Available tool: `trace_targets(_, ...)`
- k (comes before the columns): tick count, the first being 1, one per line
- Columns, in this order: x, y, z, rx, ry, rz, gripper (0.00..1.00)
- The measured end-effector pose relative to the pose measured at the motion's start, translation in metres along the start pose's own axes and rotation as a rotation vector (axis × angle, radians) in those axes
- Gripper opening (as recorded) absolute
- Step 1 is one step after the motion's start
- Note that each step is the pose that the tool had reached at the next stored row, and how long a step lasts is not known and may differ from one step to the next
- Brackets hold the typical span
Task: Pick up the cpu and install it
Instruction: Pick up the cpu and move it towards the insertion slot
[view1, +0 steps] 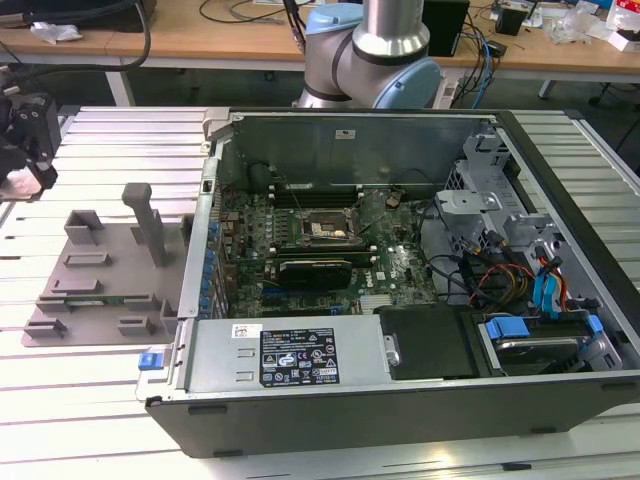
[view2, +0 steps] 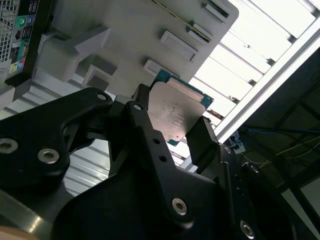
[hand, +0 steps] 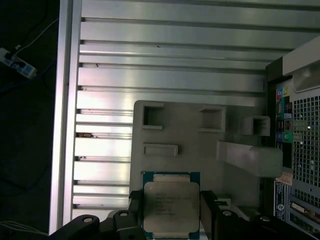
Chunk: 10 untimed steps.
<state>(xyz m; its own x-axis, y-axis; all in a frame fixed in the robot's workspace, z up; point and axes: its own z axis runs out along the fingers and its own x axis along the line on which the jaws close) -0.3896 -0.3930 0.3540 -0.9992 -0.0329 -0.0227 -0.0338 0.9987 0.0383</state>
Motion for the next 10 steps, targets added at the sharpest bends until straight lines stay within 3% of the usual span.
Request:
trace_targets(5, -0.0004, 0.0006, -0.0160, -0.0002, -0.0004, 0.000, 0.55)
trace_targets(8, -0.0007, 0.0012, -0.0304, -0.0002, -0.0004, 0.000, 0.55)
trace_targets(10, -0.0007, 0.0013, -0.0316, -0.0003, -0.0006, 0.000, 0.55)
